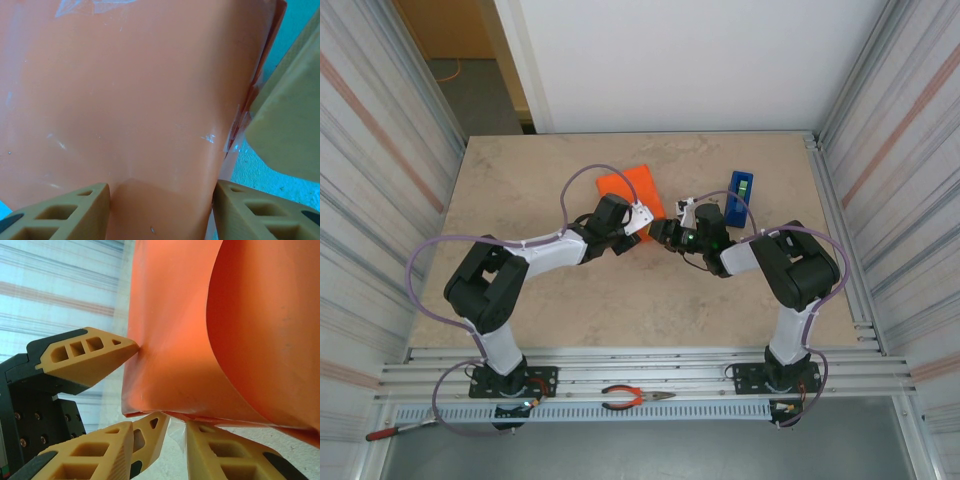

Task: Wrap the gift box in paper
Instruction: Wrap the gift box with the wrapping paper.

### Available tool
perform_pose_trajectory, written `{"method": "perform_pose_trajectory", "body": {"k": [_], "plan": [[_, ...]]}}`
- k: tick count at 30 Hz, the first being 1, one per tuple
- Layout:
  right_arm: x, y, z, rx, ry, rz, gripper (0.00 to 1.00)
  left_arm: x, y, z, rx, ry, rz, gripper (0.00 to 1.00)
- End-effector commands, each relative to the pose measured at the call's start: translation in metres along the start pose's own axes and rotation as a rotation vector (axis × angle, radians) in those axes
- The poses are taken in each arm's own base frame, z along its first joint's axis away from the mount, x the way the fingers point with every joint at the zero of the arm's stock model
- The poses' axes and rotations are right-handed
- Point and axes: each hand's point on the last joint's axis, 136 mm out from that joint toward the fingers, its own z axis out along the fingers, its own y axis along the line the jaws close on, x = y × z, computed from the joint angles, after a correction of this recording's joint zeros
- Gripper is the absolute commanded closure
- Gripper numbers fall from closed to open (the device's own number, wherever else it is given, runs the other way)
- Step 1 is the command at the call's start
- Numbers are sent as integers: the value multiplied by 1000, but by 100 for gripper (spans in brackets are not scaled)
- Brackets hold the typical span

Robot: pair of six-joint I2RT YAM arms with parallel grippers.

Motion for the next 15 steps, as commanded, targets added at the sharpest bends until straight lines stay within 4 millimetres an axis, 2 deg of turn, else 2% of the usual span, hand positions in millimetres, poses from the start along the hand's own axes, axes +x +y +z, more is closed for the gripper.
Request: {"method": "perform_pose_trajectory", "body": {"k": [1,15], "plan": [[-6,7,-4,-22,-22,-1,67,9,-6,2,43,40,-22,45],[-10,9,-13,-25,-38,-2,65,9,-6,2,44,41,-22,46]]}}
